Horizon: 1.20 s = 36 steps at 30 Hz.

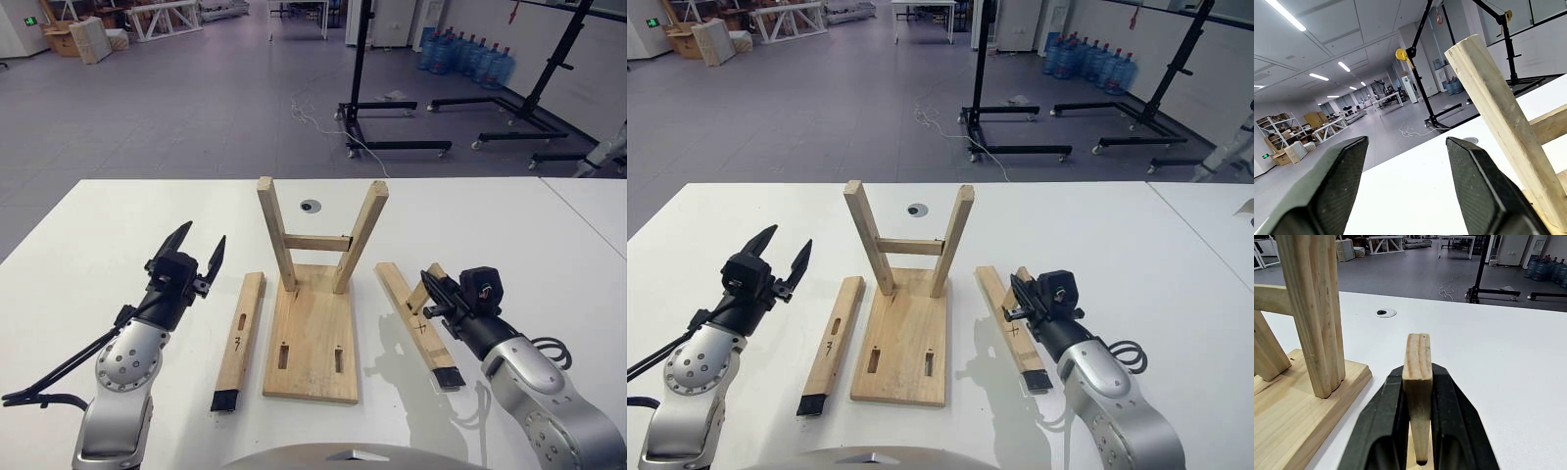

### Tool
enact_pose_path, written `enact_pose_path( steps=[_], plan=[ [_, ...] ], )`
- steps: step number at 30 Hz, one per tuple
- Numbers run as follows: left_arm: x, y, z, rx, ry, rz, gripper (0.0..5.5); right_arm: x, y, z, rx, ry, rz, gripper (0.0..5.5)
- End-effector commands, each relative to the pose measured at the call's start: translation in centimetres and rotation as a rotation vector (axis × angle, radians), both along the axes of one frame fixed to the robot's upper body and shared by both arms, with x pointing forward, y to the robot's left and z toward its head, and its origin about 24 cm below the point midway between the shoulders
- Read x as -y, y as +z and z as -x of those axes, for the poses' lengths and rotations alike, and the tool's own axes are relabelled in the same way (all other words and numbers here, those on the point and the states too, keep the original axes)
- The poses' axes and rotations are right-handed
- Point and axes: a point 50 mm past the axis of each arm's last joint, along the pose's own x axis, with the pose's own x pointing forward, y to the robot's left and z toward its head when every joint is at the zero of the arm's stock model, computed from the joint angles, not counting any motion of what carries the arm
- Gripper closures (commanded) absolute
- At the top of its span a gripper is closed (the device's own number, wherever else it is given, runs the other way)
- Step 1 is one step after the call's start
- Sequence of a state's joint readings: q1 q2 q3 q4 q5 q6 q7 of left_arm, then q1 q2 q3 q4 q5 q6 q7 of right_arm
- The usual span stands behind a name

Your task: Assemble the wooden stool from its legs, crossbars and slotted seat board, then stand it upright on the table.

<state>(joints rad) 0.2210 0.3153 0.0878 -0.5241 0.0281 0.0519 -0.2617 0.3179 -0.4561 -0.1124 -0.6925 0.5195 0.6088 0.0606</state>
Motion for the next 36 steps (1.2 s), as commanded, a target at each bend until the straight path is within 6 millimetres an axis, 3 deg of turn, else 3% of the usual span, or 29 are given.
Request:
enact_pose_path(
  steps=[1,8,9,21,28,36],
  plan=[
    [0.3,-0.4,-0.2,0.007,0.016,0.005,2.61,1.1,-2.3,-0.2,-0.167,-0.021,-0.006,5.11],
    [0.6,-2.1,0.4,-0.015,0.077,0.056,2.61,2.1,-1.4,-2.2,-0.163,0.034,-0.02,5.11],
    [0.7,-2.4,0.5,-0.016,0.085,0.063,2.61,2.4,-1.1,-2.5,-0.155,0.038,-0.02,4.75],
    [0.6,-3.6,2.0,-0.022,0.167,0.078,2.61,4.0,3.8,-5.6,0.029,0.074,-0.021,2.68],
    [0.3,-3.8,2.1,-0.008,0.203,0.079,2.61,3.0,7.9,-8.0,0.211,0.159,-0.109,2.68],
    [0.2,-3.9,1.7,-0.001,0.197,0.074,2.61,1.7,9.8,-9.0,0.312,0.217,-0.102,2.68]
  ],
)
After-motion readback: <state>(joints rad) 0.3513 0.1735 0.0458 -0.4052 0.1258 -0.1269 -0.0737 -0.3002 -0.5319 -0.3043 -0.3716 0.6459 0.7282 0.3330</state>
